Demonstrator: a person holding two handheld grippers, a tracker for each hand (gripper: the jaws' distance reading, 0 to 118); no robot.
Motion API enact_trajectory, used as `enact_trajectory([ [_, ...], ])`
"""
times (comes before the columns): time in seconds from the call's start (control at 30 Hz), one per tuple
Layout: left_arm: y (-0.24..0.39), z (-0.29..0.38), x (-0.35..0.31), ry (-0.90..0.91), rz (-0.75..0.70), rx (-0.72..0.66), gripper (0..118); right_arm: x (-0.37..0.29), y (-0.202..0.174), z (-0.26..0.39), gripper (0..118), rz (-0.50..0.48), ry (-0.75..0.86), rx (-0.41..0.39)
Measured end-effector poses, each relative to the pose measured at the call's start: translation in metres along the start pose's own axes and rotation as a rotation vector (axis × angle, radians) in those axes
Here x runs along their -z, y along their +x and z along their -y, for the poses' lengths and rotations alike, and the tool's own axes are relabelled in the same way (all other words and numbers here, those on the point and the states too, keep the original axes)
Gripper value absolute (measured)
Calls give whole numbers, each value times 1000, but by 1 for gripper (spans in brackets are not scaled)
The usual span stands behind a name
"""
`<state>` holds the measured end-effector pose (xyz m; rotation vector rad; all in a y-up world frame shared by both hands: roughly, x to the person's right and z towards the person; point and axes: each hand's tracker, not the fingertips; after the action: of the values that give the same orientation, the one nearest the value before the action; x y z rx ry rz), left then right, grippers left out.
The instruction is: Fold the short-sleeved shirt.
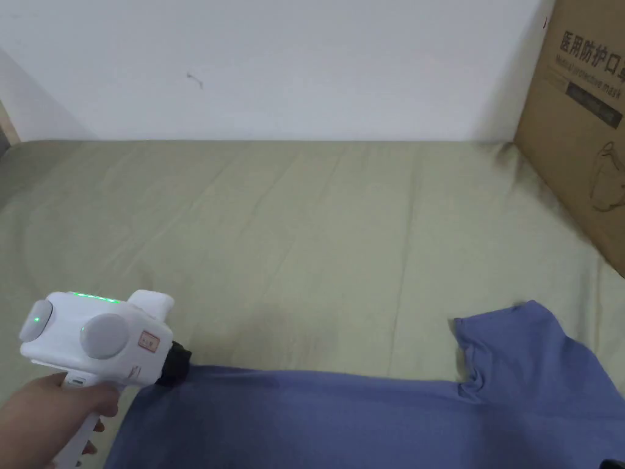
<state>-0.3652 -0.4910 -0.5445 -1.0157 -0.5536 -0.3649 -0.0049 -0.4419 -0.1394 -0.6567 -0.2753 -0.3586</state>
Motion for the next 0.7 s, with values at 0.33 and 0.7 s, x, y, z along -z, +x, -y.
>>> enact_trajectory([
  [0.33, 8, 8, -33, 108, 24, -50, 1, 54, 64, -107, 1, 153, 66, 1],
  [0.7, 12, 17, -37, 112, 26, -140, 1, 207, 112, -144, 102, 205, -450, 113],
])
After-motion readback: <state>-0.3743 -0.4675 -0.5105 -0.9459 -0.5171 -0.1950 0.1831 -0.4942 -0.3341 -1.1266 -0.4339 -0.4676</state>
